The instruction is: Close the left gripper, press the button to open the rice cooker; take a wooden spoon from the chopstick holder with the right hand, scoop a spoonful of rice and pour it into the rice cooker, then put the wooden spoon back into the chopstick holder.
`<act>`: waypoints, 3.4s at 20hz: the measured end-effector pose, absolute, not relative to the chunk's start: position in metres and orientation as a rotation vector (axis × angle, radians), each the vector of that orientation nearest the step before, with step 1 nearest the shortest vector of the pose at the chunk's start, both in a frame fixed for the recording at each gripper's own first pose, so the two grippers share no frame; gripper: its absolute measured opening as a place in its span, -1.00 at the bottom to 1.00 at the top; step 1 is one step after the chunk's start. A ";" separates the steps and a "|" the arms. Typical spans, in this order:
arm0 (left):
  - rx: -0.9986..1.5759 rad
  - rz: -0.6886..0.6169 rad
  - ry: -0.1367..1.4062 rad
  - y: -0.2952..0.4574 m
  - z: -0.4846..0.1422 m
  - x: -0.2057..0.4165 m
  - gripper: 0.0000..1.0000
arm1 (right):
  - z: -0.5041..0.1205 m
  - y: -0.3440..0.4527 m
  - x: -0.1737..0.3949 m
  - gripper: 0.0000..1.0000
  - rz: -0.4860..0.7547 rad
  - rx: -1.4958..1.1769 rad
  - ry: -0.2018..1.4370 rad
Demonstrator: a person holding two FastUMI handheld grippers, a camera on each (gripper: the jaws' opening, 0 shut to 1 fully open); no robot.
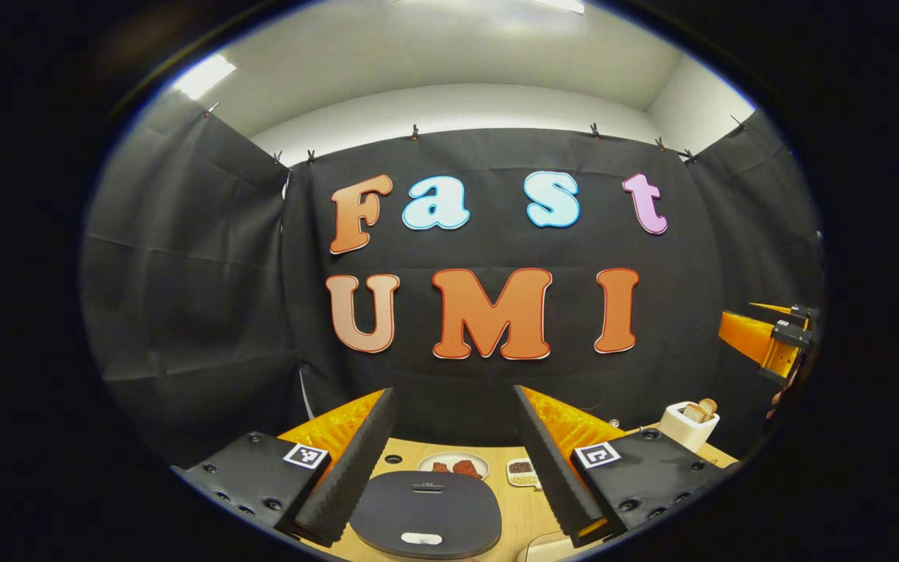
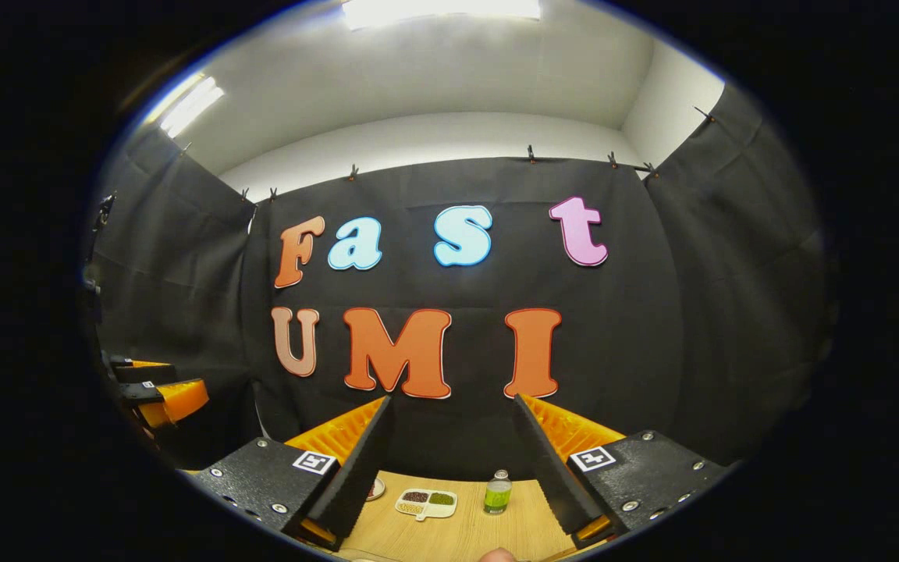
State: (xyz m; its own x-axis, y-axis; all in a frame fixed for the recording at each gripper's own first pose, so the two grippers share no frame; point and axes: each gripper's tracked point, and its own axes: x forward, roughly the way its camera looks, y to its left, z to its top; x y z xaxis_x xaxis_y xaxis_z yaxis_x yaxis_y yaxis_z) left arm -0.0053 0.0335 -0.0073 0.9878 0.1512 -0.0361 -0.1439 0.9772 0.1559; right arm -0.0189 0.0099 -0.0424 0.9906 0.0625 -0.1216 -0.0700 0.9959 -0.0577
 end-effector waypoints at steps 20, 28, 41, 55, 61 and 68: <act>0.115 0.221 0.378 0.062 -0.087 0.007 -0.89 | -0.078 -0.016 -0.024 0.87 0.026 -0.081 0.187; 0.011 0.231 0.660 0.090 -0.141 0.019 -0.89 | -0.091 -0.040 -0.034 0.87 -0.036 -0.121 0.222; -0.281 0.239 1.171 0.085 -0.258 -0.023 -0.89 | -0.137 -0.093 -0.070 0.87 -0.156 -0.136 0.366; -0.341 0.309 1.319 0.093 -0.301 -0.052 -0.88 | -0.190 -0.117 -0.094 0.87 -0.214 -0.102 0.514; -0.264 0.315 1.324 0.095 -0.302 -0.053 -0.87 | -0.213 -0.131 -0.106 0.88 -0.252 -0.054 0.572; -0.101 0.304 1.158 0.090 -0.275 -0.047 -0.98 | -0.244 -0.147 -0.126 0.88 -0.285 -0.034 0.654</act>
State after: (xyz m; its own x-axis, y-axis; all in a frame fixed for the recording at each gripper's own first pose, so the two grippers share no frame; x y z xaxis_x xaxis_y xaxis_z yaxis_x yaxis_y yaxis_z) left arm -0.0466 0.0897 -0.2747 0.3657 0.1841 -0.9124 -0.2873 0.9547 0.0775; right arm -0.1259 -0.1472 -0.2435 0.7560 -0.2720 -0.5953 0.2509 0.9605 -0.1202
